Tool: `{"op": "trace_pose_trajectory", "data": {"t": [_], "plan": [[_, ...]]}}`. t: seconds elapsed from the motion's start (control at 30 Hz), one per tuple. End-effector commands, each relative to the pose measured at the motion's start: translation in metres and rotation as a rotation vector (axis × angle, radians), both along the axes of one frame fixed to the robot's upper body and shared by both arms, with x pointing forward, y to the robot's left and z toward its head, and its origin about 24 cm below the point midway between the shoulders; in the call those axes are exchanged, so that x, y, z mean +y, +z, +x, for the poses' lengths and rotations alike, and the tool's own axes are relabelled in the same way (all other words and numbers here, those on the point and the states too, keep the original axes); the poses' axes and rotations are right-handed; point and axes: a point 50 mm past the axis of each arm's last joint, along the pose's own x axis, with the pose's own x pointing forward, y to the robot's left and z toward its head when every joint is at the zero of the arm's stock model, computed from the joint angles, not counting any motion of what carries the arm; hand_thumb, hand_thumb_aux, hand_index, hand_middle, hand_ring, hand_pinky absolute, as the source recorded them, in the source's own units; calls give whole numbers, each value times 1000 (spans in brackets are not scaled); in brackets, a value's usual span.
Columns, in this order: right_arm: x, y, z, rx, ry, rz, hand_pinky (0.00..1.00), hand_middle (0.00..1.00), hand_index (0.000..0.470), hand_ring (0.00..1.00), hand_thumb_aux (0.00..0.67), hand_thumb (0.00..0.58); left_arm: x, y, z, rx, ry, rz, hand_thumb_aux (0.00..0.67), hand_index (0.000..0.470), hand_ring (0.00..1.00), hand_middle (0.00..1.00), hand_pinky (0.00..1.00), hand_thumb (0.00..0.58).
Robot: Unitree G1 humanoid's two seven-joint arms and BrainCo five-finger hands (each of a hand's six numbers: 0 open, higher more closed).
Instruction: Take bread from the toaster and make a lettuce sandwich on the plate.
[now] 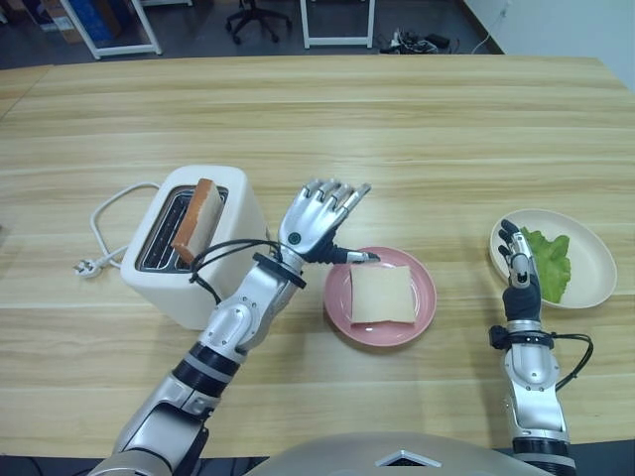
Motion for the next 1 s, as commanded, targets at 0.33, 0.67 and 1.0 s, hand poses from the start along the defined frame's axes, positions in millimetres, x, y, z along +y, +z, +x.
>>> {"op": "trace_pose_trajectory", "data": {"t": [0.33, 0.67, 1.0], "plan": [[-128, 39, 32, 77, -262, -1262, 0, 0, 0, 0, 0, 0, 4, -25, -45, 389, -130, -869, 0, 0, 0, 0, 0, 0], [-140, -23, 45, 320, -100, -1466, 0, 0, 241, 0, 344, 443, 7, -44, -53, 486, -94, -926, 0, 0, 0, 0, 0, 0], [-142, -27, 52, 344, -76, -1482, 0, 0, 300, 0, 428, 505, 8, -47, -53, 491, -75, -925, 0, 0, 0, 0, 0, 0]]}}
